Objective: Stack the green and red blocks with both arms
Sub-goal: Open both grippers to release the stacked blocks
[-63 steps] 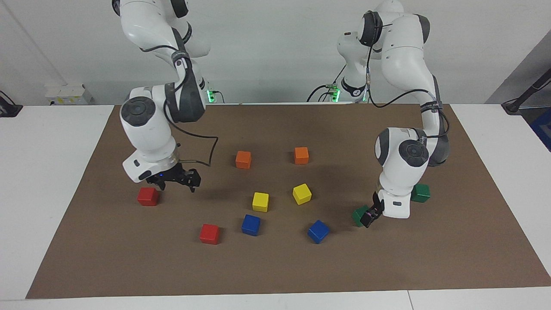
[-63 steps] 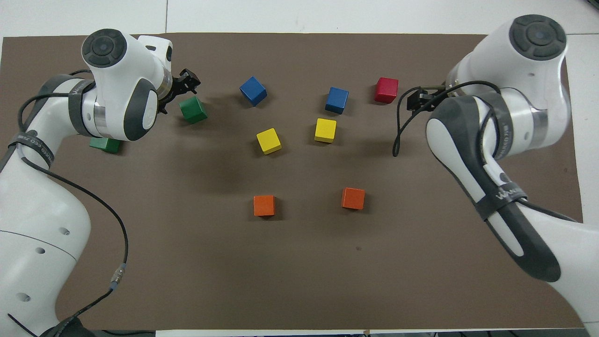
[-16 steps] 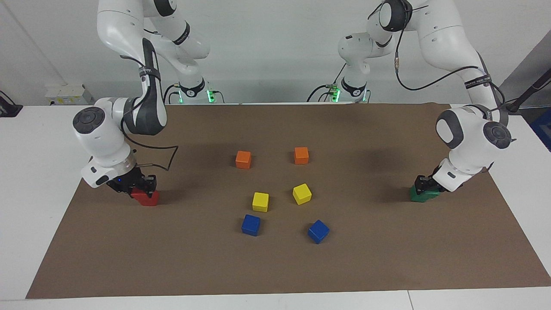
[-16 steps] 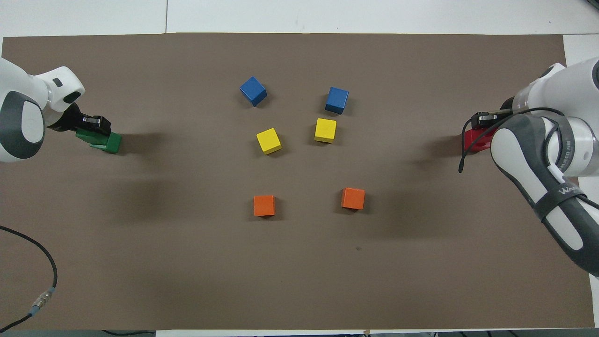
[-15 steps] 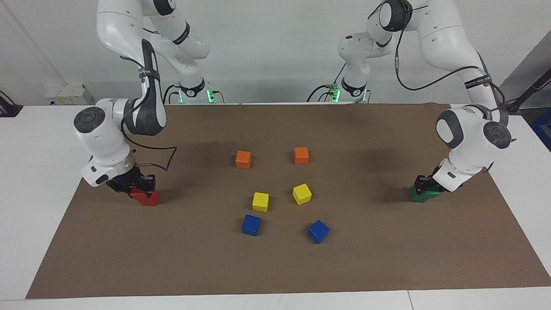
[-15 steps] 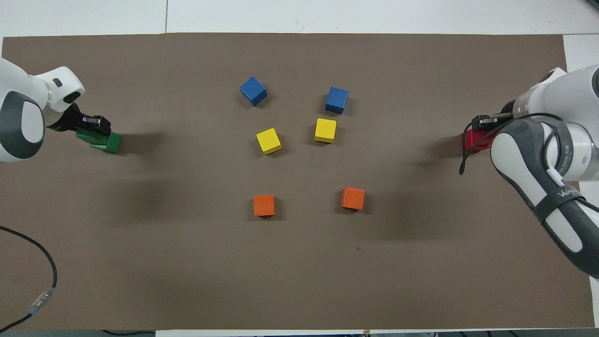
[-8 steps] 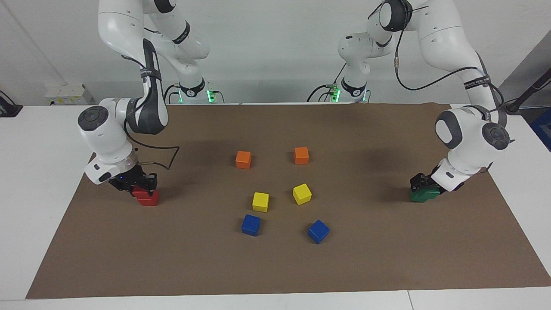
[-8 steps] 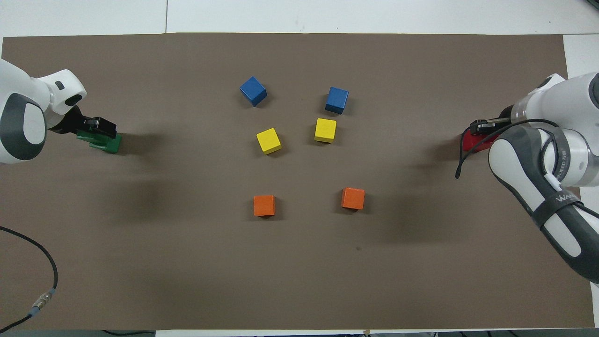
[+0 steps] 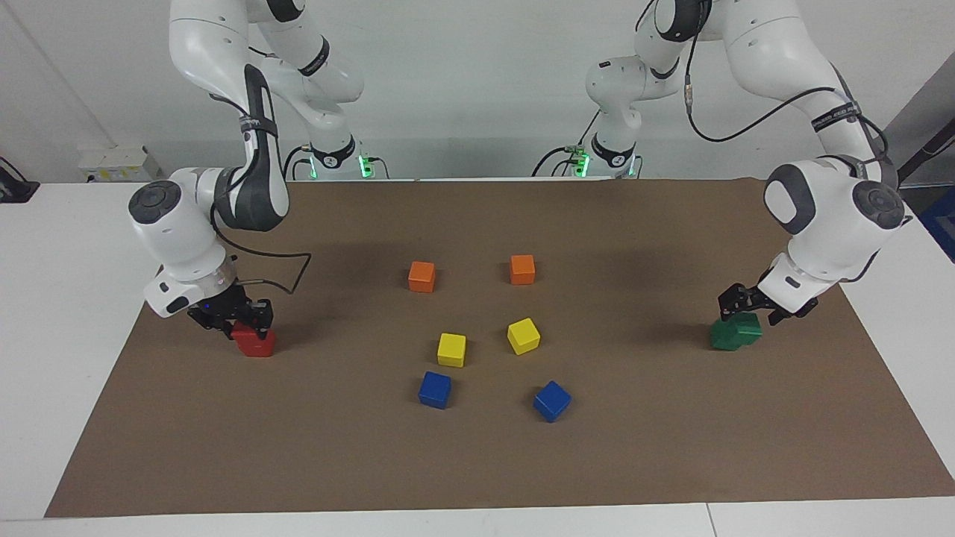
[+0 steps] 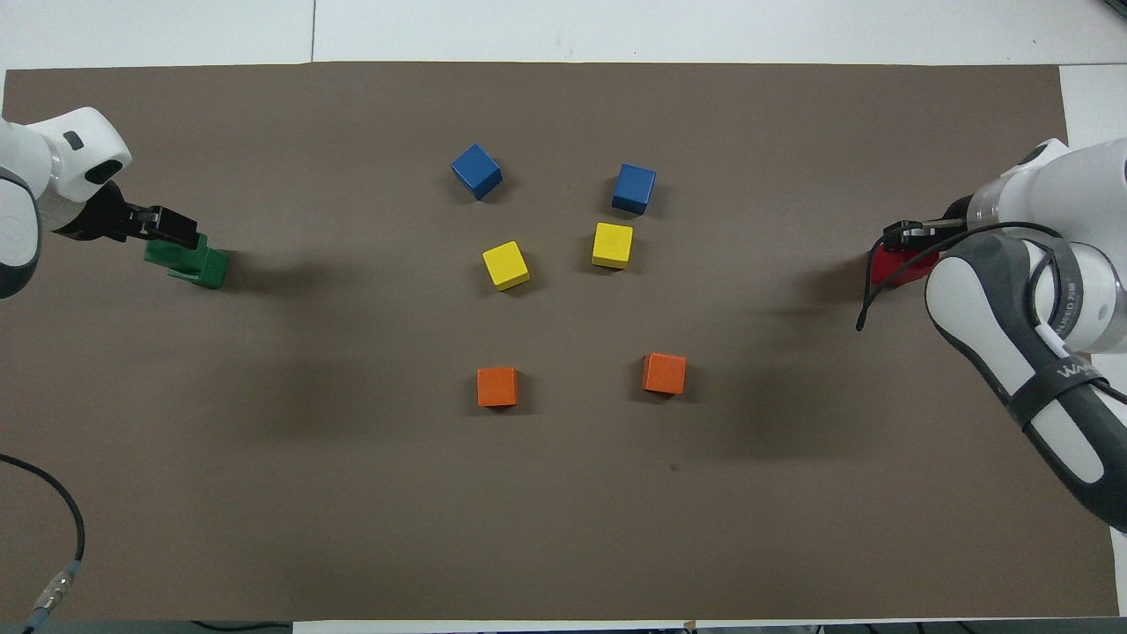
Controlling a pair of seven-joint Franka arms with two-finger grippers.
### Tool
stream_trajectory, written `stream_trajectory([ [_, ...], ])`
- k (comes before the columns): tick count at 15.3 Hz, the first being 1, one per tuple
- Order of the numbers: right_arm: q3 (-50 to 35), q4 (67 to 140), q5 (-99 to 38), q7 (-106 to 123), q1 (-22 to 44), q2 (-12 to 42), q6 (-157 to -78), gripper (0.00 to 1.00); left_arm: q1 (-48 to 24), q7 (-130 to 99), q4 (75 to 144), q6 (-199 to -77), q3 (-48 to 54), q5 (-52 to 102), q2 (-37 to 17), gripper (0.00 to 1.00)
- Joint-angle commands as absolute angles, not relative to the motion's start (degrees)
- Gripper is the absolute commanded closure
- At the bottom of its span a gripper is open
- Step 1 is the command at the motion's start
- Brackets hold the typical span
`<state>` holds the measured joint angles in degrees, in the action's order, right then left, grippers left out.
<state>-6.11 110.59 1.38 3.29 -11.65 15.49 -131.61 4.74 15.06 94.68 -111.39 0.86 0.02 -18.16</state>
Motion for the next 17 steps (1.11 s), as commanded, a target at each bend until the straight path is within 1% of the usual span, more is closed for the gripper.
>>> stream_trajectory([
  [1, -6.8, 111.8, 0.4, 3.3, -12.6, 14.3, -132.5, 0.0, 4.2, 13.8, 92.9, -105.7, 0.3, 1.0, -15.1, 0.0],
  [3, -6.8, 111.5, 0.4, 3.3, -12.3, 14.3, -132.5, 0.0, 4.2, 13.4, 90.4, -101.0, 0.2, 1.0, -13.5, 0.0],
  [5, -6.8, 110.0, 0.5, 3.3, -11.6, 14.2, -130.7, 0.0, 4.2, 11.4, 89.3, -98.3, 0.3, 1.1, -11.9, 0.0],
  [7, -6.9, 107.2, 0.6, 3.4, -11.4, 13.8, -125.6, 0.0, 4.2, 9.1, 88.9, -96.2, 0.4, 1.3, -10.0, 0.0],
  [9, -7.2, 104.5, 1.1, 3.8, -10.3, 11.9, -118.8, 0.0, 4.2, 9.0, 88.9, -94.4, 0.4, 1.4, -8.0, 0.0],
  [15, -7.5, 103.0, 0.5, 3.5, -9.0, -0.9, -98.8, 0.0, 4.2, 7.6, 89.6, -90.5, 0.5, 1.5, -3.3, 0.0],
  [17, -7.9, 102.5, 0.5, 3.6, -9.1, -3.0, -94.9, 0.0, 4.1, 7.5, 89.6, -89.9, 0.5, 1.5, -2.9, 0.0],
])
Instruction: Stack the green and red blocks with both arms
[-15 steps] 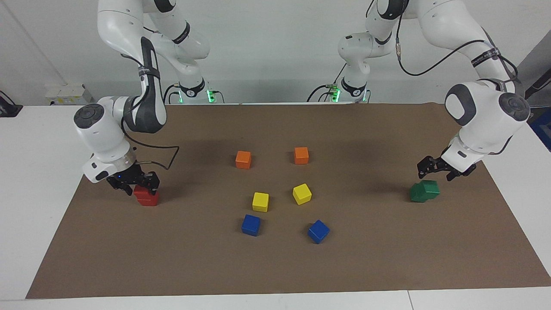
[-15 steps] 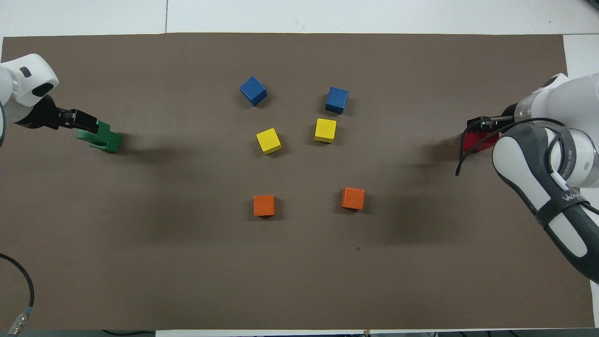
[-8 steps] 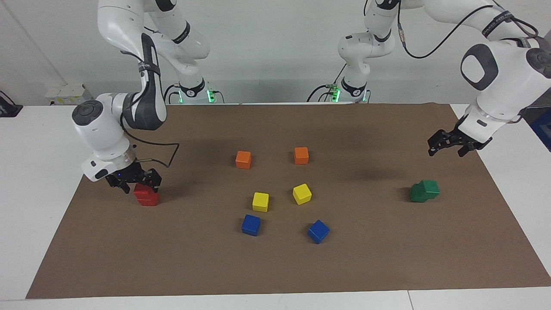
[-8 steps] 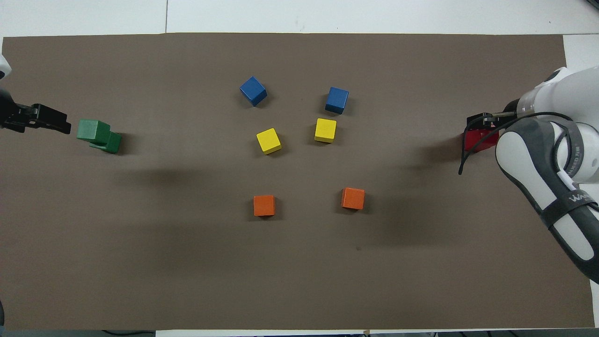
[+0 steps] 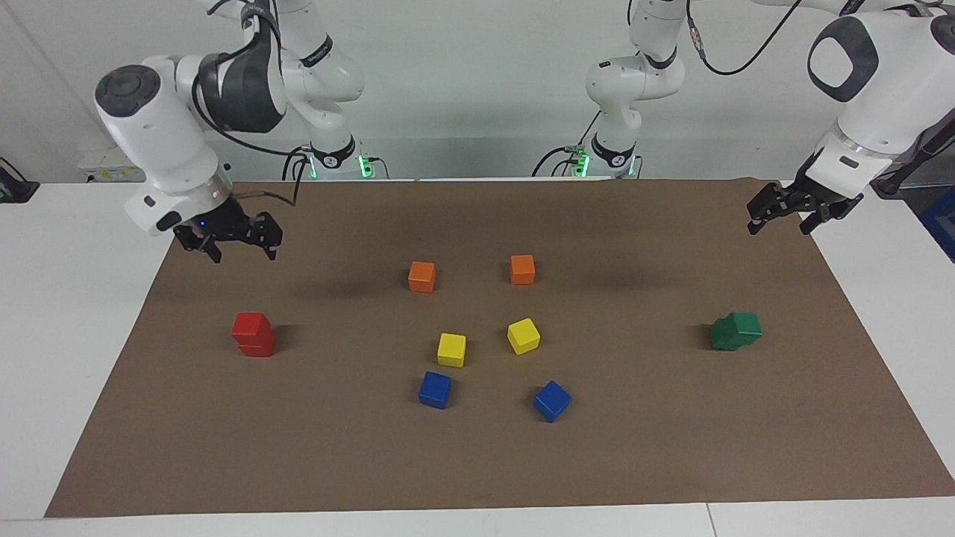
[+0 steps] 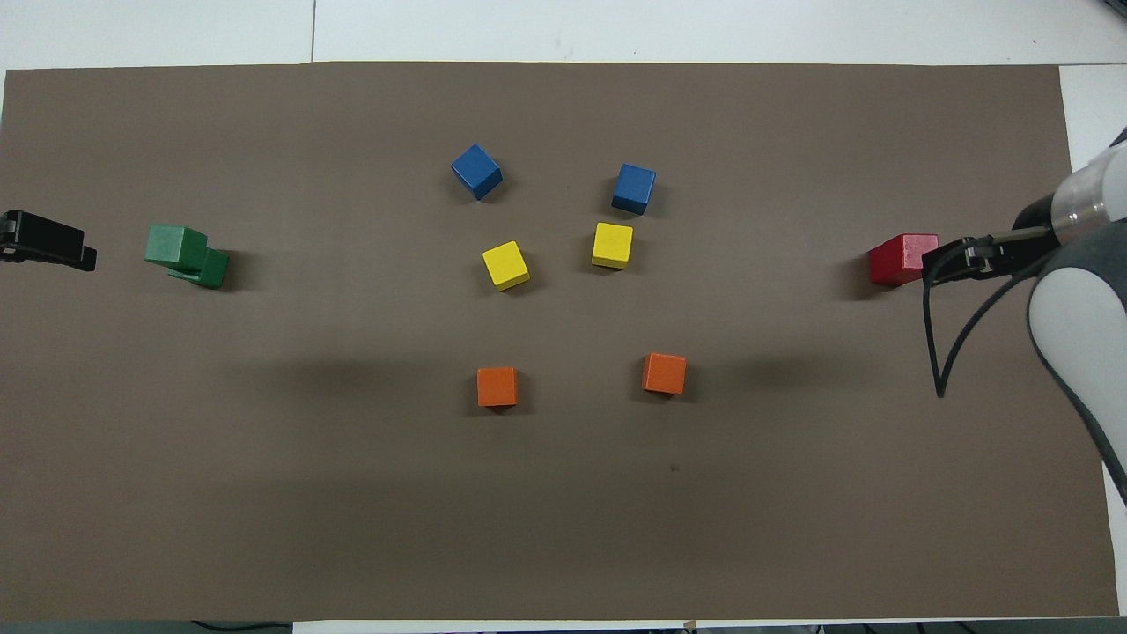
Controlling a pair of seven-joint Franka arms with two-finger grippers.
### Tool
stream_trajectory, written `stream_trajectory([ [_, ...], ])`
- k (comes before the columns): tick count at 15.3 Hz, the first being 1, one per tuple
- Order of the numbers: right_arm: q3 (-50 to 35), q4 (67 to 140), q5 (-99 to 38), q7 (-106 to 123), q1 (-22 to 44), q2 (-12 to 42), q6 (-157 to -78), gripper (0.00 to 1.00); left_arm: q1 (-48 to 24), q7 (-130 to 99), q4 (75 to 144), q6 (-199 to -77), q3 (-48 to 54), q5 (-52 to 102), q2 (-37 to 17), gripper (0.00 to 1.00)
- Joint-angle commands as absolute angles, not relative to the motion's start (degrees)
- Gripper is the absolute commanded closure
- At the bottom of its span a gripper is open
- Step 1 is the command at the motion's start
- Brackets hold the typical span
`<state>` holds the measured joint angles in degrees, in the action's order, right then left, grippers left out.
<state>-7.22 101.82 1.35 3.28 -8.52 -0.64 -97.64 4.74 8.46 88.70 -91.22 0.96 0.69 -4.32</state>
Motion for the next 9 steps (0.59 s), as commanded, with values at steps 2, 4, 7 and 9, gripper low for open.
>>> stream_trajectory([
  [2, -8.1, 100.0, 0.5, 3.6, -9.0, -3.3, -90.8, 0.0, 4.1, 7.5, 89.6, -88.8, 0.6, 1.5, -2.2, 0.0],
  [4, -7.7, 97.7, 0.4, 3.5, -7.5, -3.3, -87.2, 0.0, 4.1, 7.5, 89.3, -88.5, 0.6, 1.5, -2.0, 0.0],
  [7, -7.6, 95.9, 0.7, 3.4, -7.4, -3.2, -83.9, 0.0, 4.1, 7.3, 89.7, -87.1, 0.6, 1.5, -0.6, 0.0],
  [9, -6.2, 95.9, 1.2, 3.3, -7.0, -3.2, -83.4, 0.0, 4.1, 7.0, 89.3, -86.5, 0.7, 1.5, -0.4, 0.0],
])
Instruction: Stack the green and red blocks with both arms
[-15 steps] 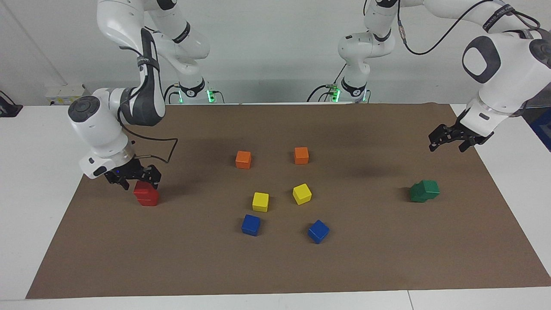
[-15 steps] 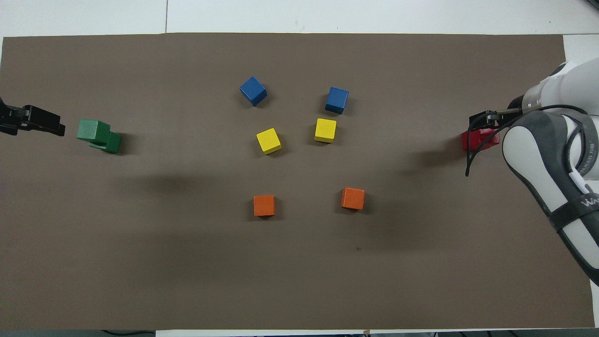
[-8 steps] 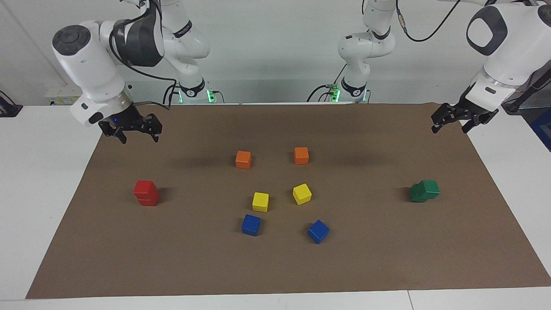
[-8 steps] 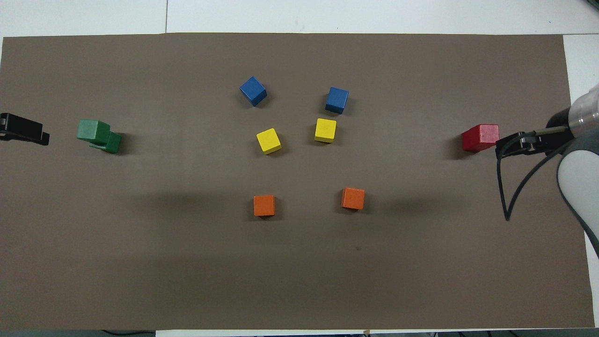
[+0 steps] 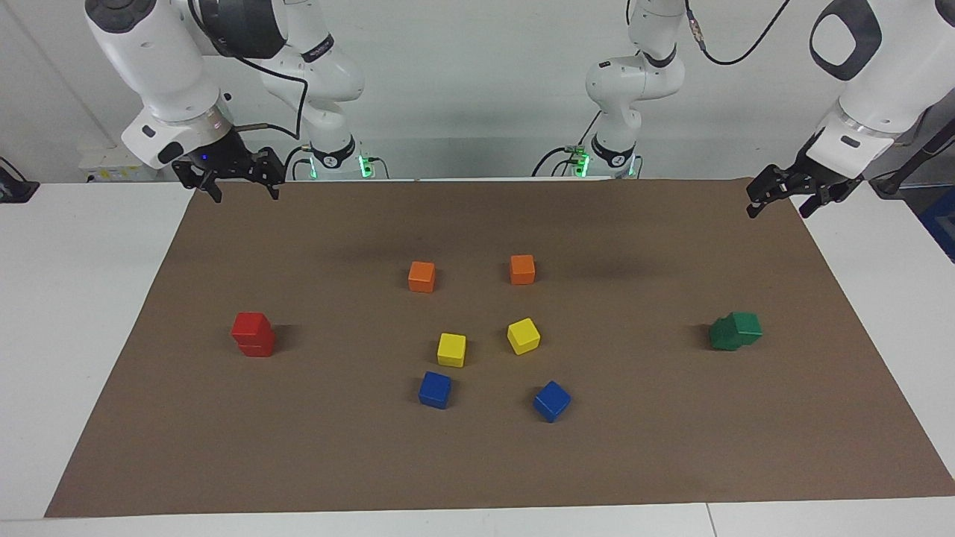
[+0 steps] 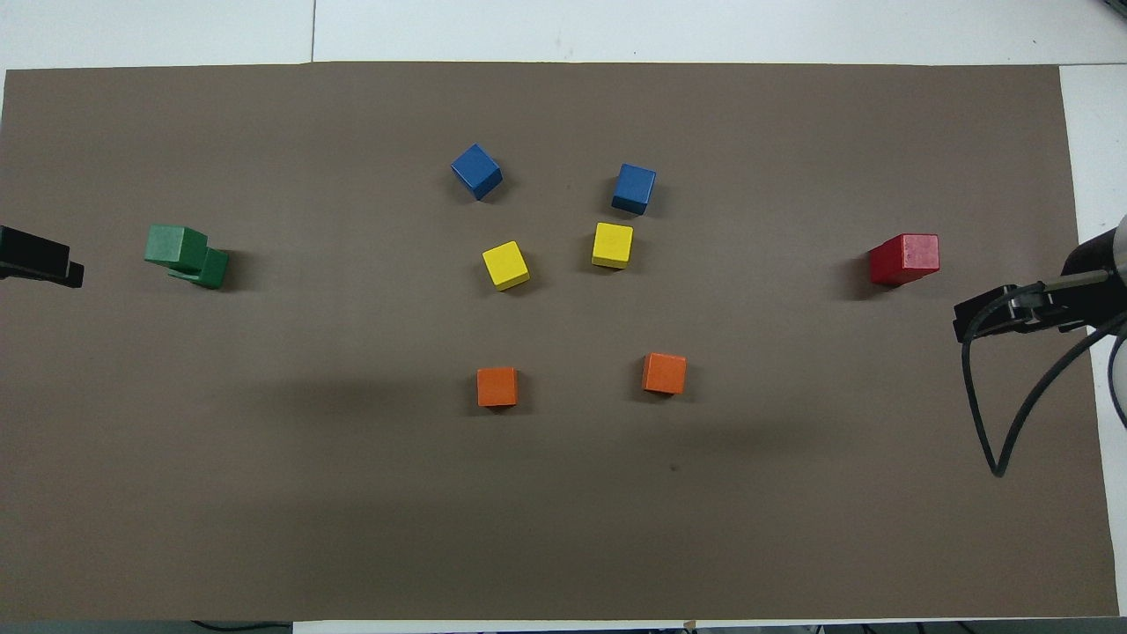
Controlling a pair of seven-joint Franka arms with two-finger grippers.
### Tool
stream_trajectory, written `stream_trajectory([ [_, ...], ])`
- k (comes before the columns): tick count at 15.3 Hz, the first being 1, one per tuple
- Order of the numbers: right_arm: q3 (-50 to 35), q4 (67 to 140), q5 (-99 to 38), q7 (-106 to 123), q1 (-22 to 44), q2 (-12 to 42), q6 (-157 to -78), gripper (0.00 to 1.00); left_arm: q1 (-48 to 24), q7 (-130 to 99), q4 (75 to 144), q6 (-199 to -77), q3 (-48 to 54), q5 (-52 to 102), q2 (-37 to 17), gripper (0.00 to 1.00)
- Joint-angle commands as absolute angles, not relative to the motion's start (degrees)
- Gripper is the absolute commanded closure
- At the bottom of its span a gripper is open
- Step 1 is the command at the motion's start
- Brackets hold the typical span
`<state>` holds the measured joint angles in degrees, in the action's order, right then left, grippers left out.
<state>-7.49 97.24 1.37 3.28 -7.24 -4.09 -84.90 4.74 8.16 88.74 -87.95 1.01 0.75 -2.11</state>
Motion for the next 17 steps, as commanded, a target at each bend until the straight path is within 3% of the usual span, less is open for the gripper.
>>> stream_trajectory([
  [1, -5.0, 95.9, 1.6, 3.3, -4.8, -2.8, -83.2, 0.0, 4.1, 7.0, 89.0, -86.5, 0.7, 1.5, -0.4, 0.0],
  [3, -0.5, 95.2, 1.8, 3.3, -0.5, -2.5, -83.3, 0.0, 4.0, 6.9, 89.0, -87.1, 0.9, 1.4, -0.4, 0.0],
  [17, -0.1, 94.7, 1.2, 3.3, -0.4, -2.1, -83.8, 0.0, 3.3, 6.6, 88.6, -87.9, 1.1, 1.1, -1.4, 0.0],
])
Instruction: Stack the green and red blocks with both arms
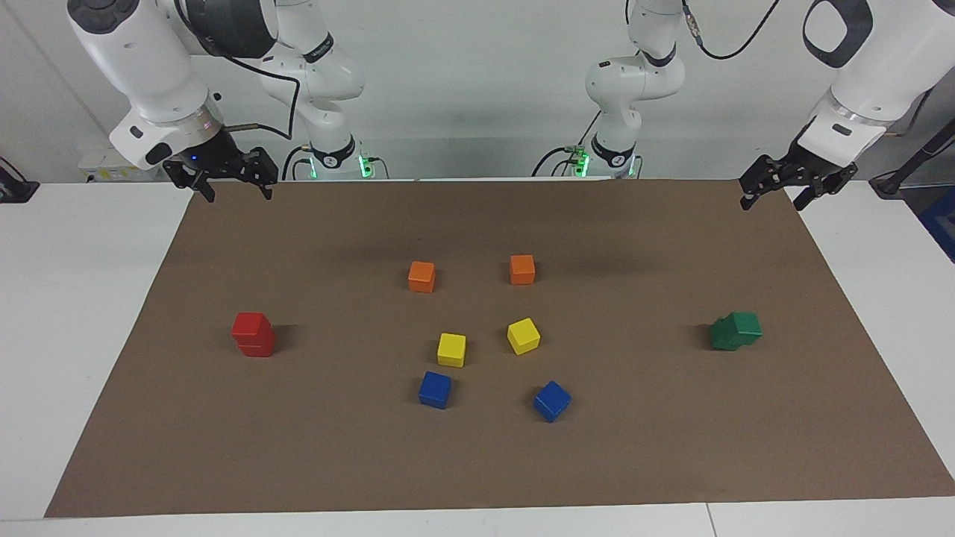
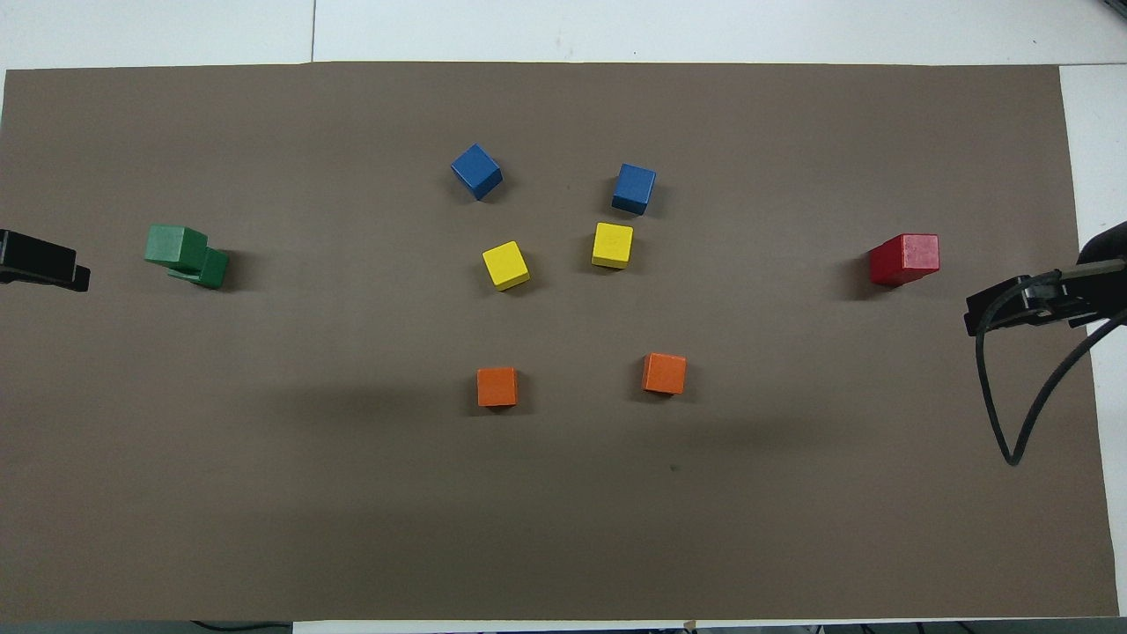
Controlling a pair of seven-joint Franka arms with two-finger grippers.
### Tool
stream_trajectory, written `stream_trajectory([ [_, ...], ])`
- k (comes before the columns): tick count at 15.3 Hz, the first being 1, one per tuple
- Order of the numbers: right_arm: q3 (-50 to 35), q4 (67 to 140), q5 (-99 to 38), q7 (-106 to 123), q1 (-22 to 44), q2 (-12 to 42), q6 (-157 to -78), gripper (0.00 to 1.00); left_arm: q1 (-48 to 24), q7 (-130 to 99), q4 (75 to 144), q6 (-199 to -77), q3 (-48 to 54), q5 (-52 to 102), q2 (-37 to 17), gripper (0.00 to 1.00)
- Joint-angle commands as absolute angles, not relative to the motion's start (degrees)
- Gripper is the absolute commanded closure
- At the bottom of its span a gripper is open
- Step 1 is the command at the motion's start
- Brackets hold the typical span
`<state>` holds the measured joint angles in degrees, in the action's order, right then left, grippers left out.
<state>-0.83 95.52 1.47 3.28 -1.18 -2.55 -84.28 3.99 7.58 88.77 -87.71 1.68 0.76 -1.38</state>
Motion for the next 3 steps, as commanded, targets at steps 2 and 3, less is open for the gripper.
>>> stream_trajectory([
  [2, -0.1, 94.7, 1.2, 3.4, -0.6, -2.2, -83.7, 0.0, 3.3, 6.6, 88.6, -87.9, 1.2, 1.1, -1.4, 0.0],
  [3, -0.2, 94.6, 1.2, 3.4, -0.5, -2.2, -83.7, 0.0, 3.3, 6.6, 88.6, -88.0, 1.2, 1.0, -1.4, 0.0],
])
